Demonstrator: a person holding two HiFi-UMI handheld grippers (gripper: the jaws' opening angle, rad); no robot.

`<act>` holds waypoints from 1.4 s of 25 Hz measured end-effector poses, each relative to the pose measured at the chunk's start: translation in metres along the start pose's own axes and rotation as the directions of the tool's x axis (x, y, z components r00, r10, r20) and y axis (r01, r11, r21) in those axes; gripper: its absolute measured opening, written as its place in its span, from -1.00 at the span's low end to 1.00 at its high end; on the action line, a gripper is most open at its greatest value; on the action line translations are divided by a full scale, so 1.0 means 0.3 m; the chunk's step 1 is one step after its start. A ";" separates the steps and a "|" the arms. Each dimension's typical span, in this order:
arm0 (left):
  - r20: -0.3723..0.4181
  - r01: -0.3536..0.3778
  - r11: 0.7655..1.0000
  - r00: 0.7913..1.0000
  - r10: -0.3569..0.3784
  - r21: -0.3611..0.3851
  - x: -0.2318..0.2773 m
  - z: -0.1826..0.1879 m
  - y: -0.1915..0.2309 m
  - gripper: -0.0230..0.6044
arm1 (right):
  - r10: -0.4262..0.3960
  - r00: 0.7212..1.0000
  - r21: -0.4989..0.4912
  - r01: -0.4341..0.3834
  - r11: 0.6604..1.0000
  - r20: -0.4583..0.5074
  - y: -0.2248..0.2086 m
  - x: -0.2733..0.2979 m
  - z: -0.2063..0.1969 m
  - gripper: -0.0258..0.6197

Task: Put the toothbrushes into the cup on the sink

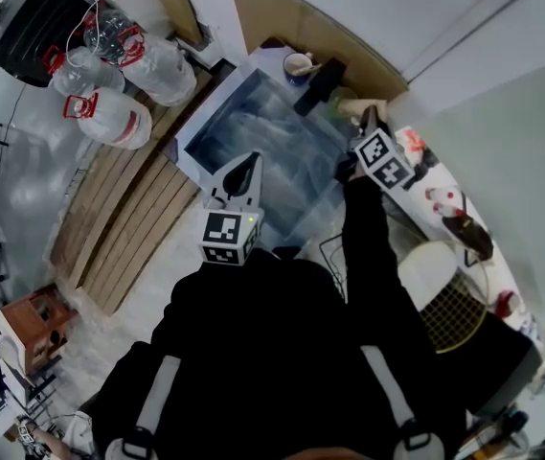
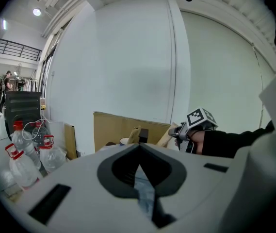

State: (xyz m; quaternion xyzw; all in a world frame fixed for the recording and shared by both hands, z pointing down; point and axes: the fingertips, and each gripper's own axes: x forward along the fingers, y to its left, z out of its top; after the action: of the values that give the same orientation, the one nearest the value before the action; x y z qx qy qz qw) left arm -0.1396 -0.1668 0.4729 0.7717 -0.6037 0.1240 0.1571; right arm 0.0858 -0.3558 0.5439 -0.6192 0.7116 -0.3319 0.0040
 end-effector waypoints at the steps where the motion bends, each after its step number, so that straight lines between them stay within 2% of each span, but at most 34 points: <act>1: 0.000 -0.002 1.000 1.000 0.002 0.000 -0.001 -0.001 0.002 -0.92 | -0.004 1.000 0.002 0.004 1.000 -0.002 0.001 0.002 -0.004 -0.82; 5: 0.001 -0.002 1.000 1.000 0.002 0.004 -0.002 -0.001 0.007 -0.92 | -0.002 1.000 0.006 0.002 1.000 -0.003 0.013 0.000 -0.017 -0.76; 8: -0.001 0.004 1.000 1.000 -0.004 0.007 0.001 -0.002 0.005 -0.92 | 0.007 1.000 -0.012 -0.007 1.000 -0.014 0.029 0.002 -0.026 -0.51; 10: 0.000 0.010 1.000 1.000 -0.010 0.009 0.006 -0.001 -0.002 -0.92 | 0.012 1.000 -0.017 -0.012 1.000 -0.018 0.034 -0.001 -0.025 -0.44; 16: 0.002 0.023 1.000 1.000 -0.023 0.015 0.009 -0.005 -0.016 -0.92 | 0.035 0.999 -0.016 -0.035 0.999 0.012 0.043 -0.050 0.001 -0.43; 24: 0.030 0.030 0.999 0.999 -0.031 0.015 0.005 0.016 -0.040 -0.92 | 0.109 0.992 -0.043 -0.106 0.993 0.057 0.097 -0.161 0.048 -0.43; 35: 0.092 0.029 0.999 0.995 -0.030 0.019 -0.037 0.057 -0.077 -0.92 | 0.210 0.969 -0.173 -0.186 0.967 0.130 0.197 -0.386 0.084 -0.43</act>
State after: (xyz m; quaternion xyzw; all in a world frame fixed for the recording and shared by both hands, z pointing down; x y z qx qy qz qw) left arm -0.1199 -0.1584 0.4508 0.7867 -0.5978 0.0912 0.1240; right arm 0.0715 -0.2645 0.4491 -0.5661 0.7920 -0.2251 0.0400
